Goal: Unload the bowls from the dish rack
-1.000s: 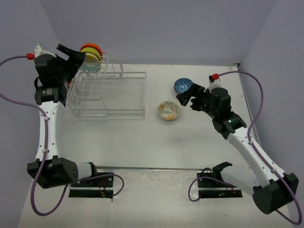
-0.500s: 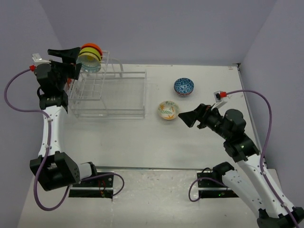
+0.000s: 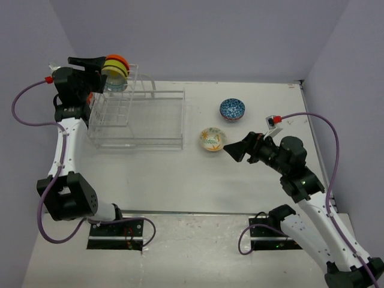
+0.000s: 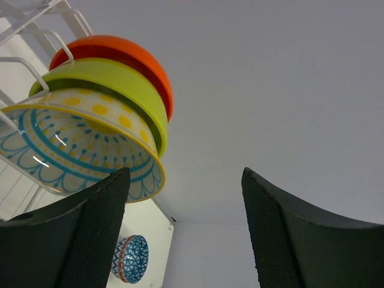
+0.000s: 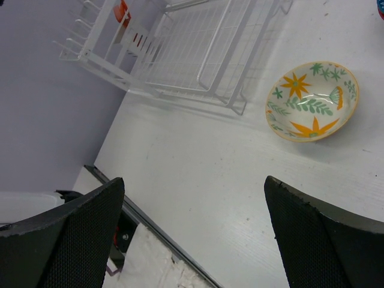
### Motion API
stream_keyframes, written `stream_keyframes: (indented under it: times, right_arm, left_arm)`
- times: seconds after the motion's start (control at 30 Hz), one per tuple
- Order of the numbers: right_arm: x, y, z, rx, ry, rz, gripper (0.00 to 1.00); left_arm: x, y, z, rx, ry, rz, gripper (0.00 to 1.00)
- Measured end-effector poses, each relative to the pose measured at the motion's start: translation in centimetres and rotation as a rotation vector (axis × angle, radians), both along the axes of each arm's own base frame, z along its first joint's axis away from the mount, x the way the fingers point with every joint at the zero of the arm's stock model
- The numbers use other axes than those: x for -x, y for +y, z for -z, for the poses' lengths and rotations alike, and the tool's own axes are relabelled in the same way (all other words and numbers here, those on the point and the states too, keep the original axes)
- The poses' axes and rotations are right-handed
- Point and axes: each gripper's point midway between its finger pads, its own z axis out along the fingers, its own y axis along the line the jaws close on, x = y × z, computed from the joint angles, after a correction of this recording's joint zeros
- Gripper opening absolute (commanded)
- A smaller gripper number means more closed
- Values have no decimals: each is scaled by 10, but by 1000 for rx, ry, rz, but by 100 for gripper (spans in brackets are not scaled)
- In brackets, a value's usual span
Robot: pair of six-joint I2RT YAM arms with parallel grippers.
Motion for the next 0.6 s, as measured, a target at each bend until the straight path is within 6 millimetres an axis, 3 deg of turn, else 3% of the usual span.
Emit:
stream_keyframes:
  times: [0.2, 0.27, 0.37, 0.53, 0.6]
  right_arm:
    - [0, 0, 2, 13, -4, -3, 99]
    - [-1, -1, 3, 18, -8, -4, 99]
    - [-1, -1, 5, 30, -5, -5, 99]
    - [-3, -1, 11, 49, 6, -8, 99]
    - [-4, -1, 13, 56, 11, -9, 99]
  left_arm:
    - [-15, 2, 24, -7, 52, -11, 65]
    - [-20, 3, 33, -5, 71, -16, 53]
    - [-24, 5, 42, -4, 92, -22, 46]
    - [-30, 4, 31, -10, 64, -16, 15]
    - [-30, 1, 29, -7, 58, -7, 11]
